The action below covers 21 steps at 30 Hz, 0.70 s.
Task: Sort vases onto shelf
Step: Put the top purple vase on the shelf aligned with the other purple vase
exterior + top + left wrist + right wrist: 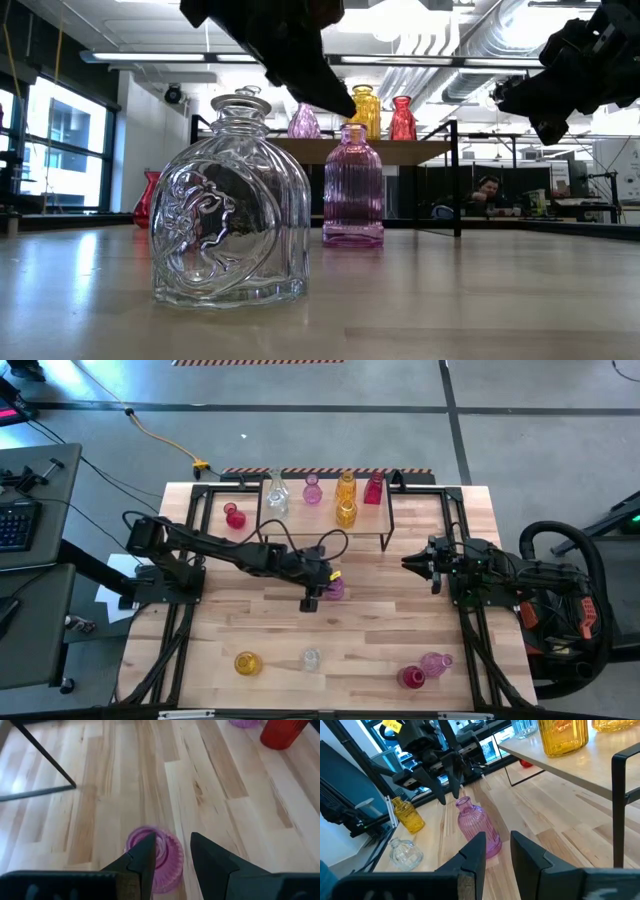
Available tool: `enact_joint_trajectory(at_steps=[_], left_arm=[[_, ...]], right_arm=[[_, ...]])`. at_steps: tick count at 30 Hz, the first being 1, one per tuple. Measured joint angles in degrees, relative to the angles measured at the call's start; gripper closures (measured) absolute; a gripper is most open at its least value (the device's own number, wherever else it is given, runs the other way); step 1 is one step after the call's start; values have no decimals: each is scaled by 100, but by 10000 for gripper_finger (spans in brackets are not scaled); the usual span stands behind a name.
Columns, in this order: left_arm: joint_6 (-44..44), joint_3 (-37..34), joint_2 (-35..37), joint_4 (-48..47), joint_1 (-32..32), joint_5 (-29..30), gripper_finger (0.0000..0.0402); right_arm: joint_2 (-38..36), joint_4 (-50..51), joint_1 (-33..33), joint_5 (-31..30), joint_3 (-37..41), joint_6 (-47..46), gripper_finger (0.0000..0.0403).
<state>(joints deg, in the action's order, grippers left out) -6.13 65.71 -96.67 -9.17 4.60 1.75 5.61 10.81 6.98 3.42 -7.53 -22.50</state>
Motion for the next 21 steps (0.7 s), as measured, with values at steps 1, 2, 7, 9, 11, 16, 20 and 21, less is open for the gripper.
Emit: enact_joint_trajectory(at_steps=[1,2,7,9,11,16,20,21], left_arm=[[2,0,-15,5,-2,-4,288],[-2,0,-38,32,-6,-4,288],[-14,-4,-56,21,-20,0,288],[-51,-4,-56,1,-20,27,288],[-151,-4,-56,13,-37,29,288],[-162,0,-135,50,-85,32,288],[-163,2,-219,172,-90,5,288],[-173,-4,-228,165,-90,6,288]], right_arm=[[0,4,-2,0,0,0,334],[0,7,-1,0,0,0,334],[0,16,-2,0,0,0,334],[0,18,-2,0,0,0,334],[0,18,-1,1,0,0,334],[0,18,0,0,0,0,334],[0,32,-1,0,0,0,334],[2,40,-1,0,0,1,334]])
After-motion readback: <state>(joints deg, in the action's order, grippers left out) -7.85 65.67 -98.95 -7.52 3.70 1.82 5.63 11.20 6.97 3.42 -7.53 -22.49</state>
